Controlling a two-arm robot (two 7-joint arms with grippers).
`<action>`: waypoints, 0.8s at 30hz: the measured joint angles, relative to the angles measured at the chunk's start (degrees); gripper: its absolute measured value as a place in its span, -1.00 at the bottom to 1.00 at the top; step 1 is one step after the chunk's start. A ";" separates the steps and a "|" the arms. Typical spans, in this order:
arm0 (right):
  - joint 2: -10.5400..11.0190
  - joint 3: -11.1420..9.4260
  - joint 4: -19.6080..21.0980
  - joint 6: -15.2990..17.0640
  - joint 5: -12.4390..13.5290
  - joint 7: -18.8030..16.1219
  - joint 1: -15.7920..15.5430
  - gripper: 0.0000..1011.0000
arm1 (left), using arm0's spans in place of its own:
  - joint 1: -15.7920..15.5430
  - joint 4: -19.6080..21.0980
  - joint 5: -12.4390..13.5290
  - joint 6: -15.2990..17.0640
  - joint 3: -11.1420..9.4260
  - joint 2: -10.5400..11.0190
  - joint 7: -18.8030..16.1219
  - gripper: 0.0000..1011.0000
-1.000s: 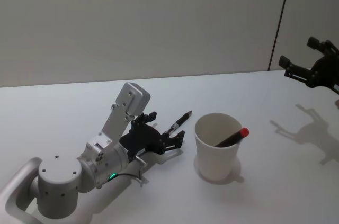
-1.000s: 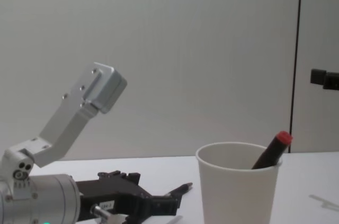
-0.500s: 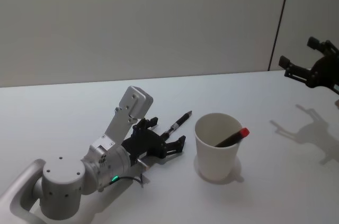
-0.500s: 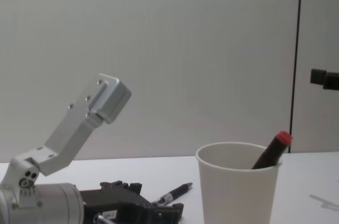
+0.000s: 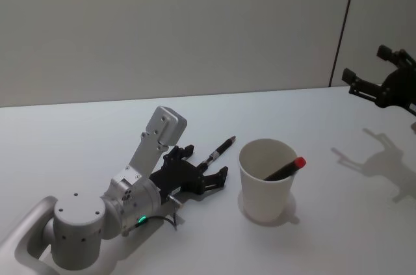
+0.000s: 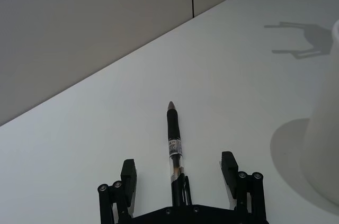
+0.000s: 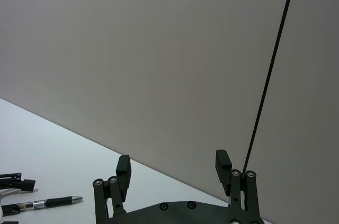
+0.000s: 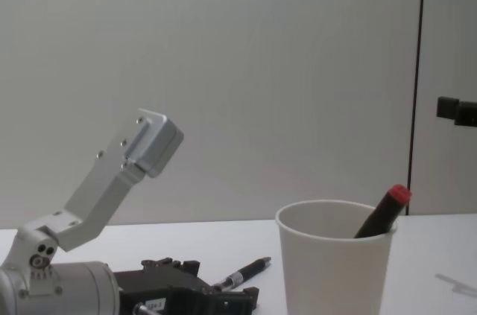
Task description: Place the pen into the pen holder.
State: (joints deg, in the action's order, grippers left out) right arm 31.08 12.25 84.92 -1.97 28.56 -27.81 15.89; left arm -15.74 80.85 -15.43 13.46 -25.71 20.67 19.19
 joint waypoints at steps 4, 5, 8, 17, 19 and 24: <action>0.00 0.00 0.00 0.00 0.00 0.00 0.00 0.98 | -0.04 -0.15 -0.05 -0.06 0.00 -0.06 0.03 0.87; 0.00 0.00 0.00 0.00 0.00 0.00 0.00 0.98 | -0.04 -0.18 -0.05 -0.07 0.00 -0.07 0.05 0.83; 0.00 0.00 0.00 0.00 0.00 0.00 0.00 0.98 | -0.06 -0.28 -0.09 -0.11 0.00 -0.10 0.09 0.68; 0.00 0.00 0.00 0.00 0.00 0.00 0.00 0.98 | -0.10 -0.45 -0.13 -0.16 0.00 -0.16 0.07 0.08; 0.00 0.00 0.00 0.00 0.00 0.00 0.00 0.98 | -0.11 -0.47 -0.13 -0.16 0.00 -0.17 0.07 0.00; 0.00 0.00 0.00 0.00 0.00 0.00 0.00 0.98 | -0.12 -0.51 -0.13 -0.16 0.00 -0.19 0.04 -0.37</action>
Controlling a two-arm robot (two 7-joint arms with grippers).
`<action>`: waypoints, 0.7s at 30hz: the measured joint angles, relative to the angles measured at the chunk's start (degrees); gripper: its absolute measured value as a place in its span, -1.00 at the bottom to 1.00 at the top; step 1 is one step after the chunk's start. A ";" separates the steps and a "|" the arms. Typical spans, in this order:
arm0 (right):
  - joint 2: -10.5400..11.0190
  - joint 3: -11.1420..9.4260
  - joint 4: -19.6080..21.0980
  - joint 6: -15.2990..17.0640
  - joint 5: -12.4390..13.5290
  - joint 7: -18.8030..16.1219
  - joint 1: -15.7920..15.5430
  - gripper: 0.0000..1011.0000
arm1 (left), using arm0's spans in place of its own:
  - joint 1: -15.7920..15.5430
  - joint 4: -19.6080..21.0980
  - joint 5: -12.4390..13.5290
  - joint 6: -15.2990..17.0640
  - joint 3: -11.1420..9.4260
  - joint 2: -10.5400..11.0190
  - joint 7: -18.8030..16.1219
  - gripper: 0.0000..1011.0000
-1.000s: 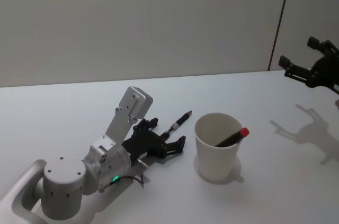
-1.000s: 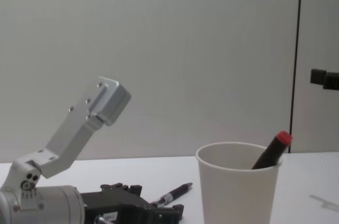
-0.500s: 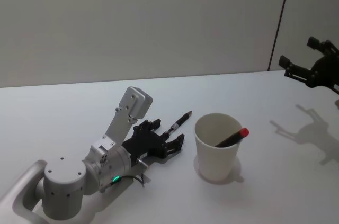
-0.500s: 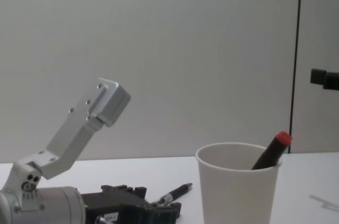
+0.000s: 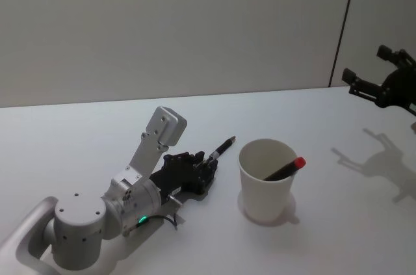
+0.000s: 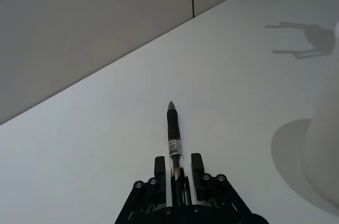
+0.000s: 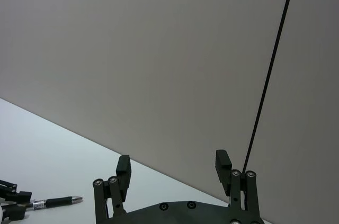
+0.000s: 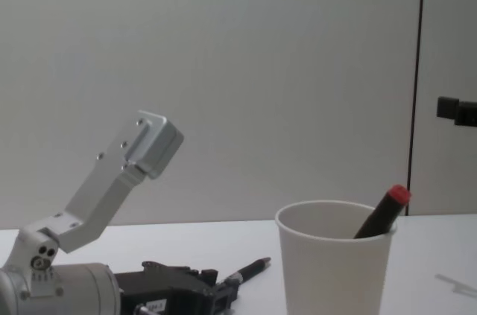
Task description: Place the pen into the pen holder.
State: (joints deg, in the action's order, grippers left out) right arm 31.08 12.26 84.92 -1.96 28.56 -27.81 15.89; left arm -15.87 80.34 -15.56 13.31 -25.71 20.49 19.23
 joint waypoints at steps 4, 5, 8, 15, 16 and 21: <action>0.00 0.00 0.00 0.00 0.00 0.00 0.00 0.98 | 0.00 -0.02 0.01 0.01 0.00 0.00 -0.04 -0.60; 0.00 0.00 0.00 0.00 0.00 0.00 0.00 0.98 | 0.00 -0.03 0.01 0.01 0.01 0.00 -0.05 -0.66; 0.00 0.00 0.00 0.00 0.00 0.00 0.00 0.98 | 0.00 -0.06 0.01 0.00 0.01 0.00 -0.06 -0.70; 0.00 0.00 0.00 0.00 0.00 0.00 0.00 0.98 | 0.00 -0.07 0.01 0.01 0.00 0.00 -0.06 -0.70; 0.00 0.00 0.00 0.00 0.00 0.00 0.00 0.98 | 0.00 -0.07 0.01 0.01 0.00 0.00 -0.06 -0.70; 0.00 0.00 0.00 0.00 0.00 0.00 0.00 0.98 | 0.00 -0.07 0.01 0.01 0.00 0.00 -0.06 -0.70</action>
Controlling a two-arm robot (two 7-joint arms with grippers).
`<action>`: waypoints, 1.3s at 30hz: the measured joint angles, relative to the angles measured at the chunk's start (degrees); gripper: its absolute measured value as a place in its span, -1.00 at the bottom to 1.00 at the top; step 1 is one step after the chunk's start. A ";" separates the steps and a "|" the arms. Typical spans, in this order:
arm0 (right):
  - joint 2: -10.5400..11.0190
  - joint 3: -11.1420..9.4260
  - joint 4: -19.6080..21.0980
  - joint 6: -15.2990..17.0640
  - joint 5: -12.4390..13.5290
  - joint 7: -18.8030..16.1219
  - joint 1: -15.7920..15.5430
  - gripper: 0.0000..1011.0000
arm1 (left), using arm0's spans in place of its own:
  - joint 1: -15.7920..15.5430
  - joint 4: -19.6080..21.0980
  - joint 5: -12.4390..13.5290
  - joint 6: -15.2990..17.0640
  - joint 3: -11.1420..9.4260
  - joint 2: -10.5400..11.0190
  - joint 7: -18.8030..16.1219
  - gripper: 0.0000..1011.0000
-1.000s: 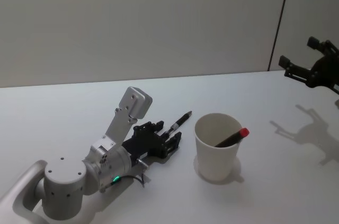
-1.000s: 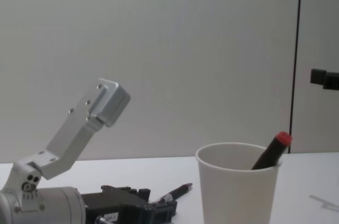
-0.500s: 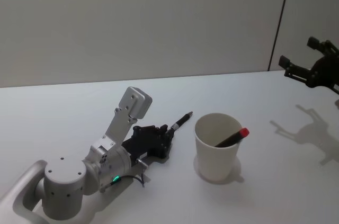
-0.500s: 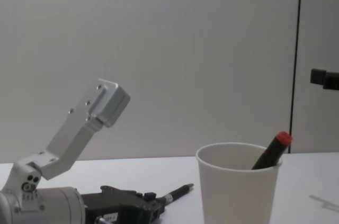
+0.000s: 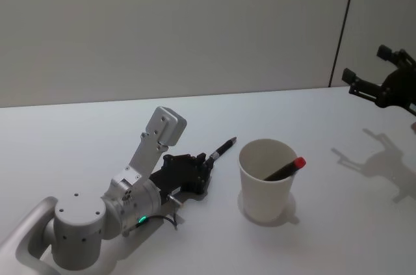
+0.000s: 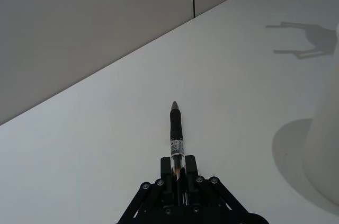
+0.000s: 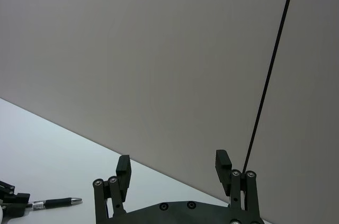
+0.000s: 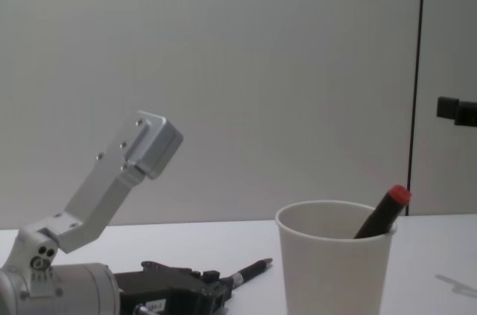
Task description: Place the pen into the pen holder.
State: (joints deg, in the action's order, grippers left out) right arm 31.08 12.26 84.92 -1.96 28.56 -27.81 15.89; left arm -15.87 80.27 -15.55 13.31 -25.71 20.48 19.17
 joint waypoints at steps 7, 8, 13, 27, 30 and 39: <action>0.00 0.00 -0.01 0.00 0.00 0.00 0.00 0.98 | 0.05 0.02 -0.30 -0.66 0.11 0.09 0.01 -0.70; 0.00 0.00 0.00 0.00 0.00 0.00 0.00 0.98 | 0.06 0.03 -0.43 -0.89 0.17 0.11 0.01 -0.70; 0.00 0.00 0.00 0.00 0.00 0.00 0.00 0.98 | 0.23 0.11 -1.98 -3.47 0.59 0.25 -0.01 -0.70; 0.00 0.00 0.00 0.00 0.00 0.00 0.00 0.98 | 0.49 0.35 -8.08 -13.83 2.11 0.42 -0.05 -0.70; 0.00 0.00 0.00 0.00 0.00 0.00 0.00 0.98 | 0.44 0.35 -10.11 -17.37 2.55 0.28 0.19 -0.70; 0.00 0.00 0.00 0.00 0.00 0.00 0.00 0.98 | -0.25 -0.02 -15.26 -26.07 3.62 -0.45 1.45 -0.70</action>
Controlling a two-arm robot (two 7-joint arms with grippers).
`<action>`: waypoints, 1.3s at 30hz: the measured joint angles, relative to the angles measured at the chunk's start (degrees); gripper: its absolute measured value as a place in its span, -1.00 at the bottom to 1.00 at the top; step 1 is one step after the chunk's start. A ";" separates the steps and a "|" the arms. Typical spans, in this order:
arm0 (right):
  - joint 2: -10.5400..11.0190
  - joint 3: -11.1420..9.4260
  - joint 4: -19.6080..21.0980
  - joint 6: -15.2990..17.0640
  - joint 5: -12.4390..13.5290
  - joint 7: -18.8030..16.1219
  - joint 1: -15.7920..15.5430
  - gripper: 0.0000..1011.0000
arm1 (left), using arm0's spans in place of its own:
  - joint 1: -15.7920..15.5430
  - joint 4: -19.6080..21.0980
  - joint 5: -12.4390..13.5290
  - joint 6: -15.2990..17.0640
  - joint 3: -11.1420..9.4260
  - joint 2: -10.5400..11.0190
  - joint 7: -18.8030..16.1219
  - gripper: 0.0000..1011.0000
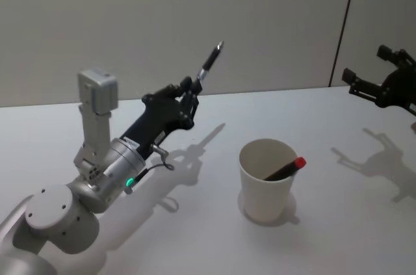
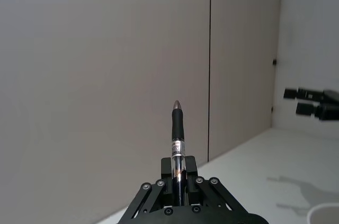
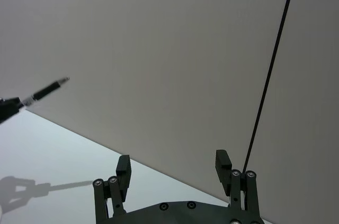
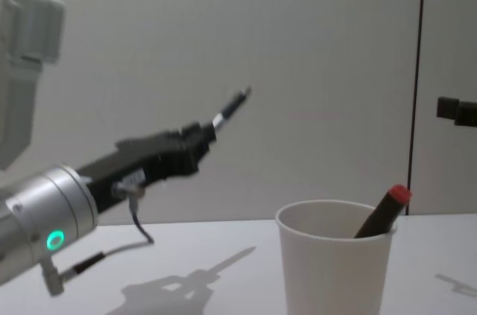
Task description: Place the pen into the pen holder.
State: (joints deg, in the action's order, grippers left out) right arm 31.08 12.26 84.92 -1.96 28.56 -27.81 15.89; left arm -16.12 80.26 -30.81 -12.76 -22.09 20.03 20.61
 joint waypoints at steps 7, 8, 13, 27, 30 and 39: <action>0.00 0.00 0.00 0.00 0.00 0.00 0.00 0.98 | -0.93 -0.68 -4.09 -6.44 0.69 -0.91 1.35 -0.70; 0.00 0.00 0.00 0.00 0.00 0.00 0.00 0.98 | -1.05 -0.77 -4.39 -6.88 0.76 -1.02 1.51 -0.70; -0.04 0.02 0.00 0.00 0.00 -0.04 0.04 0.98 | -1.87 -1.15 -7.14 -10.86 1.27 -1.67 2.56 -0.70; -3.17 1.47 -1.28 -3.40 2.81 -3.69 2.99 0.98 | -2.86 -1.65 -10.50 -15.75 1.95 -2.52 3.83 -0.70; -4.46 1.99 -1.74 -4.75 3.95 -4.80 4.16 0.98 | -2.98 -1.70 -10.86 -16.26 2.01 -2.62 3.95 -0.70; -8.61 3.69 -3.61 -9.02 7.66 -8.23 7.91 0.98 | -3.18 -1.79 -11.56 -17.23 2.14 -2.78 4.21 -0.70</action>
State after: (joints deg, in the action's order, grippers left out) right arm 22.47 15.94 81.31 -10.98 36.22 -36.04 23.80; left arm -19.30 78.47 -42.37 -29.99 -19.95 17.24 24.82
